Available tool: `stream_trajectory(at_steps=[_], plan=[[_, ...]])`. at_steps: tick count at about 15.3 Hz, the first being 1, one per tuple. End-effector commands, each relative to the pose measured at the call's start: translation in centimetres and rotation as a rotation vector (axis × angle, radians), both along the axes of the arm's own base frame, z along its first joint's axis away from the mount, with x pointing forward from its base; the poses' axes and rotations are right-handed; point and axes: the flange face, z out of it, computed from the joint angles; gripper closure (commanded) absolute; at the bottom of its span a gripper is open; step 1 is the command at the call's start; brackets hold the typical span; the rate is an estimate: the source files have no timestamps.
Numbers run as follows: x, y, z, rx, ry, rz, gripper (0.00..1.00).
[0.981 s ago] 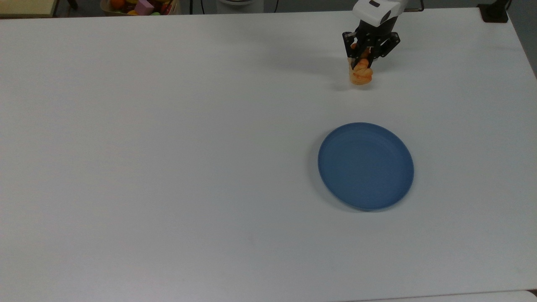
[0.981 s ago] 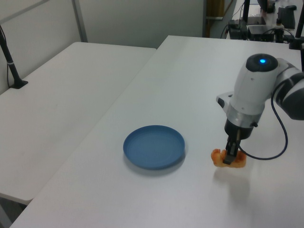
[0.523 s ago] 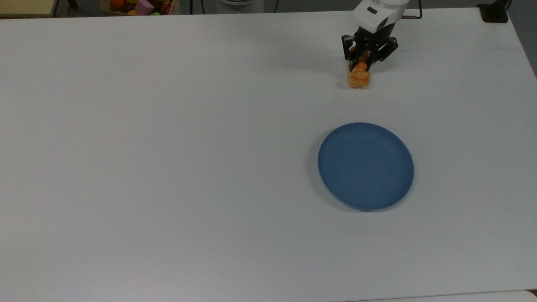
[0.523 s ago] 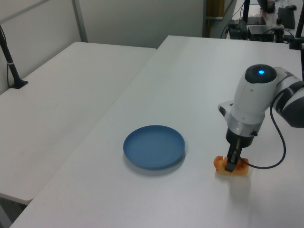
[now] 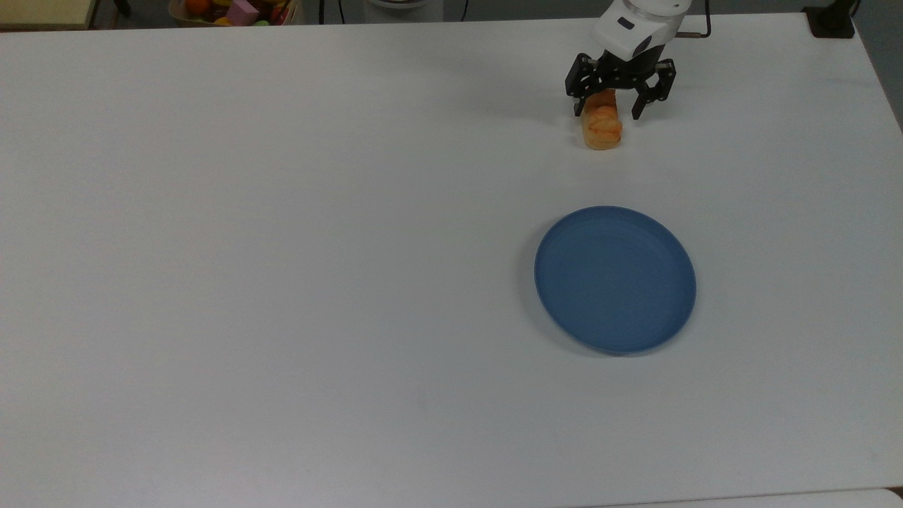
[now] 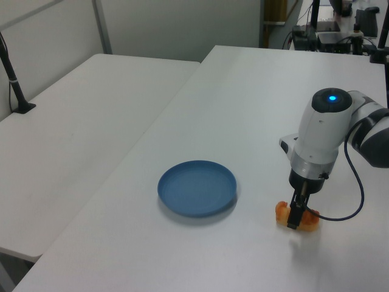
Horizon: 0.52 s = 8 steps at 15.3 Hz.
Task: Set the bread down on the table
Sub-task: 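Open the gripper to release the bread roll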
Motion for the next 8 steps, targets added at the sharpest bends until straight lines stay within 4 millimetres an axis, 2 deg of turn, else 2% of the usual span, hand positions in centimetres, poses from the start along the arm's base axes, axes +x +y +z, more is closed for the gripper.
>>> stream_trajectory(at_steps=[1, 4, 8], plan=[[0.4, 0.7, 1.8, -0.01, -0.029, -0.013, 0.0], [2.2, 0.4, 5.1, -0.033, -0.041, -0.011, 0.0], [5.7, -2.2, 11.0, -0.057, -0.049, 0.007, 0.0]])
